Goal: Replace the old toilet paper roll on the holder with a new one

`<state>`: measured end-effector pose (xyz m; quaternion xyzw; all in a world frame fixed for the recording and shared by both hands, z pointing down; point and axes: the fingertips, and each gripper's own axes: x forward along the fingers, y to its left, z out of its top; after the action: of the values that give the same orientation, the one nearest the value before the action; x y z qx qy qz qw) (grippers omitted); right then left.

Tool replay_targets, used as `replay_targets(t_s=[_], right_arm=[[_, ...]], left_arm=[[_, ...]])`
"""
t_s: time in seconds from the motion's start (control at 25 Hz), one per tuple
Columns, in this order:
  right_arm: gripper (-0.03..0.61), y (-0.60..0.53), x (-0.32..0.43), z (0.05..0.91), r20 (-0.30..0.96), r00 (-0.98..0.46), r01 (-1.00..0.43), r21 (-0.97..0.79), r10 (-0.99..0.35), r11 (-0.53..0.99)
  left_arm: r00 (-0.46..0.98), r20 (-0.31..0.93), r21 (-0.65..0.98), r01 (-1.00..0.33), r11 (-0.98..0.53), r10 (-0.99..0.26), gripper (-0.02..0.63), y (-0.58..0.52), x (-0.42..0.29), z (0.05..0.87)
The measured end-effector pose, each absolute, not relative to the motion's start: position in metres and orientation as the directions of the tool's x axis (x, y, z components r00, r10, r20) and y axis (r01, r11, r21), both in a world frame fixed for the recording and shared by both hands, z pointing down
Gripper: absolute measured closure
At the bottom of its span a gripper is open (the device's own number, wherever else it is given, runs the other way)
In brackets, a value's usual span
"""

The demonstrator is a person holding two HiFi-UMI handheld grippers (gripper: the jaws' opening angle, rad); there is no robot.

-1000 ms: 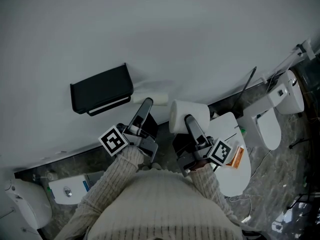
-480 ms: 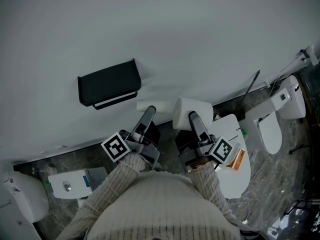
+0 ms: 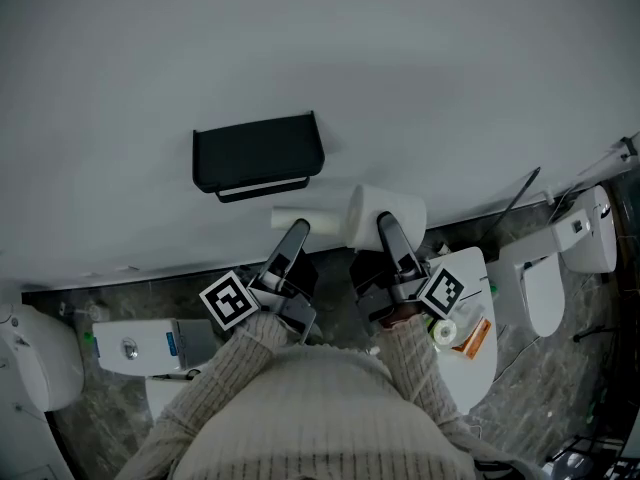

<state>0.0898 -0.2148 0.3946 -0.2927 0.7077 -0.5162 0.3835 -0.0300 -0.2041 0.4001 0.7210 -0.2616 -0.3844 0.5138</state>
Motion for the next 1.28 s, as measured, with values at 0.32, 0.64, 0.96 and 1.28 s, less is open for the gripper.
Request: replay_targets(t_s=[0.32, 0.64, 0.96, 1.28], right_arm=[[0.078, -0.241, 0.062, 0.380, -0.257, -0.629, 0.003, -0.945, -0.734, 0.328], [0.078, -0.257, 0.034, 0.373, -0.264, -0.682, 0.019, -0.939, -0.682, 0.344], [0.078, -0.261, -0.004, 0.372, -0.265, -0.729, 0.033, -0.934, -0.631, 0.355], [0.078, -0.245, -0.080, 0.382, -0.240, -0.775, 0.019, -0.934, -0.585, 0.358]], left_arm=[[0.492, -0.297, 0.942, 0.013, -0.335, -0.818, 0.453, -0.204, -0.049, 0.394], [0.433, -0.303, 0.939, -0.017, -0.344, -0.849, 0.453, -0.206, -0.077, 0.393], [0.400, -0.295, 0.942, -0.032, -0.334, -0.868, 0.453, -0.203, -0.104, 0.399], [0.371, -0.278, 0.950, -0.029, -0.311, -0.886, 0.453, -0.177, -0.167, 0.418]])
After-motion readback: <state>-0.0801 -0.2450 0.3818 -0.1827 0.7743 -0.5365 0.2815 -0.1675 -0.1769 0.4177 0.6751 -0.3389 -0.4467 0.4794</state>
